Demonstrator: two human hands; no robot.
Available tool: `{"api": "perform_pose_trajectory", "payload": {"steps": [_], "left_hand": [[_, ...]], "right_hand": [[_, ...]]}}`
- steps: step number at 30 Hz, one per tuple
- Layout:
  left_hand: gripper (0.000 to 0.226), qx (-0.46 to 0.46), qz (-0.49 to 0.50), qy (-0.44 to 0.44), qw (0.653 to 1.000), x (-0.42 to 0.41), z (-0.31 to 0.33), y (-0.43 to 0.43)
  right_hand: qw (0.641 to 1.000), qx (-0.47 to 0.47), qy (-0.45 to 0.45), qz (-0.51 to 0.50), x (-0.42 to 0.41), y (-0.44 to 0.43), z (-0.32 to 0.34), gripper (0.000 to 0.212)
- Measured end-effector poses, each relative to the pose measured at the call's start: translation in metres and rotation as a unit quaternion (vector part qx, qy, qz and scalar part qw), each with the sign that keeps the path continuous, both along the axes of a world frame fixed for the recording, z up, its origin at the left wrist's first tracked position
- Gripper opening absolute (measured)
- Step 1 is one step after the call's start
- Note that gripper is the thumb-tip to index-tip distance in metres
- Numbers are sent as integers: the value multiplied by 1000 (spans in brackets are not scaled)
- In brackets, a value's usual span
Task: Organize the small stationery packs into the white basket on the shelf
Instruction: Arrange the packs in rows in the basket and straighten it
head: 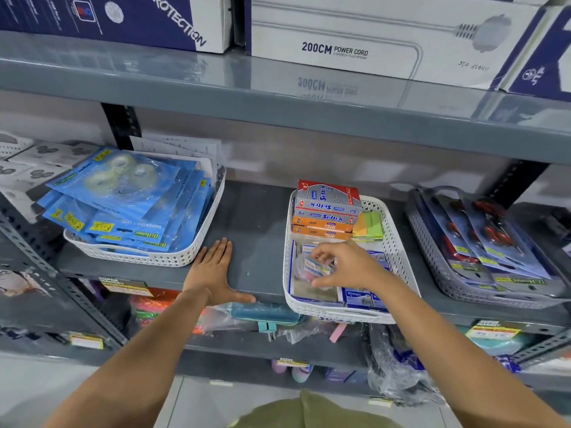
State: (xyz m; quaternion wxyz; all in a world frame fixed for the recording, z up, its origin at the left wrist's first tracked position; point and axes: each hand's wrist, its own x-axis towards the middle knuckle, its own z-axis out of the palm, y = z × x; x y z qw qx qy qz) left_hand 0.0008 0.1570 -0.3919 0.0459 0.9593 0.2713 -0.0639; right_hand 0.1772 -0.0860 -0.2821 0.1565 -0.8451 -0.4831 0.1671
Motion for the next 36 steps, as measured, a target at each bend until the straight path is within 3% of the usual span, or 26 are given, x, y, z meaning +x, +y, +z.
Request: {"api": "perform_pose_trajectory", "payload": {"steps": [4,12,20,27,36], "left_hand": [[154,2,2,6,1000,1,1,0],[155,-2,3,7,1000,0,2,-1],[154,0,0,-5,1000,0,2,-2],[152,3,-2,3,1000,0,2,-1],[151,1,0,11,1000,-1,5,-3]], "right_hand": [[993,-87,-69,41,-6,-2,-11,59],[982,-118,-115,91,-8,1,-19,56],[993,-64,-65,72,-7,-4,-21,47],[983,-84,-115,114,-8,0,-22,34],[976,-111,-130,134,-11,4,-24,34]]}}
